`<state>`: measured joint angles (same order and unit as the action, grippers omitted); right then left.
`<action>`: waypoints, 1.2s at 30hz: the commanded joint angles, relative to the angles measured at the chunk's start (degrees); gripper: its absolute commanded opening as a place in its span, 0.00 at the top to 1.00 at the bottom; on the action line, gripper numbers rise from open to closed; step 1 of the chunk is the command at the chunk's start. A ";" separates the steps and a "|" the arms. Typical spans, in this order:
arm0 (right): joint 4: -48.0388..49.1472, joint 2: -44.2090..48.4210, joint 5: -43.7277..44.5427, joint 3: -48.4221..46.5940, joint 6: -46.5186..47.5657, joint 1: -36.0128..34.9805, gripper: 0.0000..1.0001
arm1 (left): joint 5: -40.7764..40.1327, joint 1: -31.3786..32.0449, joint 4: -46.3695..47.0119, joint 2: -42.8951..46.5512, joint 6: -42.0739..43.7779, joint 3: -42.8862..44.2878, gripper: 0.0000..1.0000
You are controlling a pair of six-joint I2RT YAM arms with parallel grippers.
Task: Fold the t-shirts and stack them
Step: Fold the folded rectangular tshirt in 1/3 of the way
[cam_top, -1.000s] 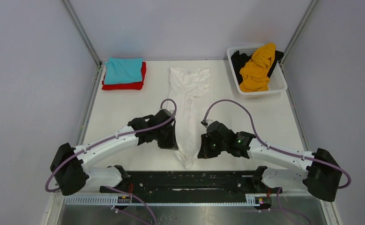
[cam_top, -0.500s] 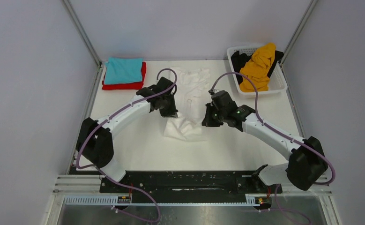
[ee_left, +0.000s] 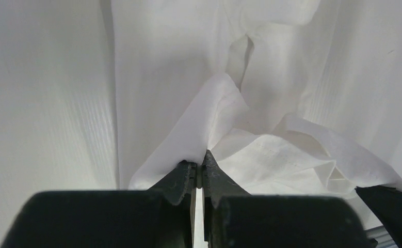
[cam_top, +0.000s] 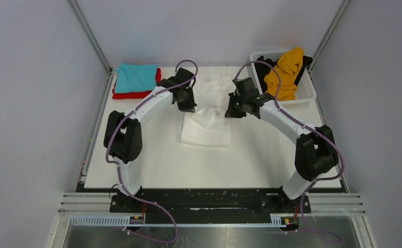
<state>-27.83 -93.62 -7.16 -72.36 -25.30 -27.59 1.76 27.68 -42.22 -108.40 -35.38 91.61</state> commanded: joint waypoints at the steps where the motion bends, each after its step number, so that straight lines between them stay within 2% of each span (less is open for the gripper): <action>1: 0.16 -3.63 -2.09 -5.53 3.50 2.09 1.00 | 0.74 -1.70 0.42 -2.11 2.41 5.53 1.00; 10: 1.21 -12.97 -4.56 -11.79 4.13 4.19 1.00 | 1.70 -3.36 2.08 -10.12 4.77 11.44 1.00; 16: 1.05 -17.75 -1.75 -14.31 1.64 4.78 1.00 | 4.36 -4.77 3.69 -15.50 5.97 15.33 0.96; 18: 1.18 -18.66 -1.13 -15.10 1.46 4.95 0.98 | 5.24 -4.91 3.99 -16.45 6.45 16.04 0.90; 19: 1.27 -19.23 -0.93 -15.69 1.48 5.02 0.93 | 5.45 -4.99 4.06 -16.81 6.60 16.31 0.85; 20: 1.30 -19.87 -0.73 -16.28 1.59 5.27 0.84 | 5.85 -5.00 4.07 -17.03 6.89 16.56 0.74; 23: 0.31 -20.98 -1.70 -18.63 1.15 6.06 0.47 | 7.09 -5.24 4.01 -16.96 7.91 17.96 0.46; 24: -0.28 -20.97 -2.29 -19.28 1.24 6.28 0.37 | 7.50 -5.38 3.57 -16.54 8.17 18.76 0.33; 27: -0.61 -19.32 -4.11 -19.14 2.05 6.31 0.25 | 7.60 -5.49 2.95 -13.87 8.45 19.08 0.03; 31: 1.50 -14.08 -6.17 -12.17 1.48 6.32 0.19 | 7.52 -5.39 3.91 -6.97 8.10 12.18 0.01; 36: 8.11 -4.20 -9.24 3.87 -1.97 6.13 0.18 | 3.50 -5.39 6.97 4.91 7.12 -4.52 0.01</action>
<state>-24.60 -106.76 -12.56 -77.65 -24.45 -21.32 8.03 22.65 -38.09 -114.65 -28.08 96.57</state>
